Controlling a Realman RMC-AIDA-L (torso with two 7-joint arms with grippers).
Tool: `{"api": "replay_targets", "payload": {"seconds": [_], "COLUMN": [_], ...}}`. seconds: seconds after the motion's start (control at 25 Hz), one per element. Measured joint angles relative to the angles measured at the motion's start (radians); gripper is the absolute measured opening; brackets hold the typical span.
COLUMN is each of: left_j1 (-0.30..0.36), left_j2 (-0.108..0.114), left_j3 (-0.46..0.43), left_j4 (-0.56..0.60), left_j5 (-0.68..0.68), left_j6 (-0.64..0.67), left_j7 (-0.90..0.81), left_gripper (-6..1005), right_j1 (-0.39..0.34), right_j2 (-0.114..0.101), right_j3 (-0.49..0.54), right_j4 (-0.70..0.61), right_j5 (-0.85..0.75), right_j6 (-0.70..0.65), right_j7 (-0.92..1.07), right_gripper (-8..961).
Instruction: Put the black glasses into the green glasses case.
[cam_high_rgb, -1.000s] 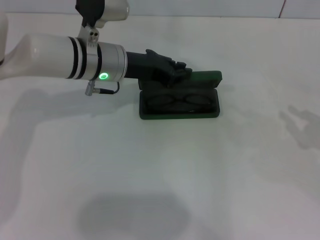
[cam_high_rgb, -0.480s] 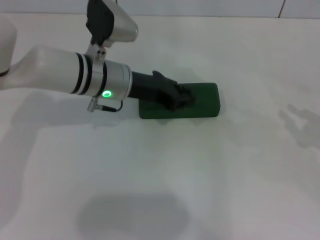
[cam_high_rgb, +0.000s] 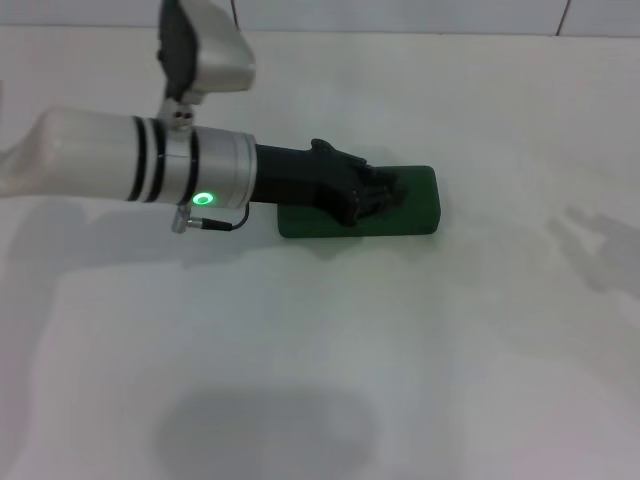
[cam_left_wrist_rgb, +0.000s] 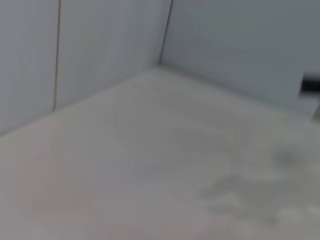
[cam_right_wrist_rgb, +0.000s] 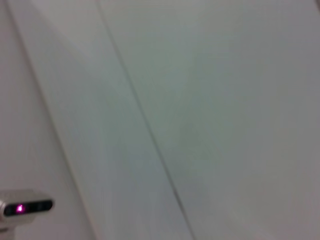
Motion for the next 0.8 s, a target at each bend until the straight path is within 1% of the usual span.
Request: {"api": "replay_targets", "payload": {"seconds": [0.04, 0.16, 0.28, 0.36, 0.44, 0.52, 0.6, 0.64, 0.72, 0.8], "left_j1": [0.013, 0.058, 0.142, 0.201, 0.239, 0.258, 0.275, 0.281, 0.293, 0.309], "left_j2": [0.001, 0.016, 0.026, 0.037, 0.049, 0.061, 0.083, 0.093, 0.108, 0.115], "left_j3": [-0.001, -0.009, -0.012, -0.025, -0.067, -0.116, -0.159, -0.164, -0.166, -0.166], "left_j4": [0.016, 0.061, 0.115, 0.15, 0.159, 0.151, 0.131, 0.119, 0.106, 0.101], "left_j5": [-0.013, -0.048, -0.121, -0.177, -0.212, -0.221, -0.221, -0.221, -0.221, -0.215], "left_j6": [0.024, 0.189, 0.362, 0.448, 0.518, 0.585, 0.66, 0.688, 0.718, 0.726], "left_j7": [0.0, 0.047, 0.175, 0.225, 0.23, 0.234, 0.265, 0.287, 0.32, 0.334], "left_gripper": [232, 242, 253, 259, 266, 352, 437, 480, 542, 604], "right_j1": [0.005, 0.03, 0.072, 0.096, 0.118, 0.143, 0.169, 0.177, 0.191, 0.196], "right_j2": [-0.001, -0.002, 0.001, 0.008, 0.019, 0.027, 0.031, 0.031, 0.033, 0.036], "right_j3": [-0.001, -0.023, -0.096, -0.149, -0.196, -0.241, -0.274, -0.282, -0.293, -0.302], "right_j4": [-0.003, -0.034, -0.09, -0.112, -0.132, -0.145, -0.147, -0.148, -0.153, -0.172], "right_j5": [-0.015, -0.106, -0.207, -0.224, -0.224, -0.222, -0.219, -0.219, -0.217, -0.212], "right_j6": [-0.009, -0.06, -0.13, -0.165, -0.187, -0.191, -0.188, -0.19, -0.203, -0.226], "right_j7": [-0.001, -0.011, -0.014, -0.013, -0.007, 0.009, 0.028, 0.033, 0.041, 0.054], "right_gripper": [339, 341, 343, 345, 346, 347, 348, 349, 434, 520]}}
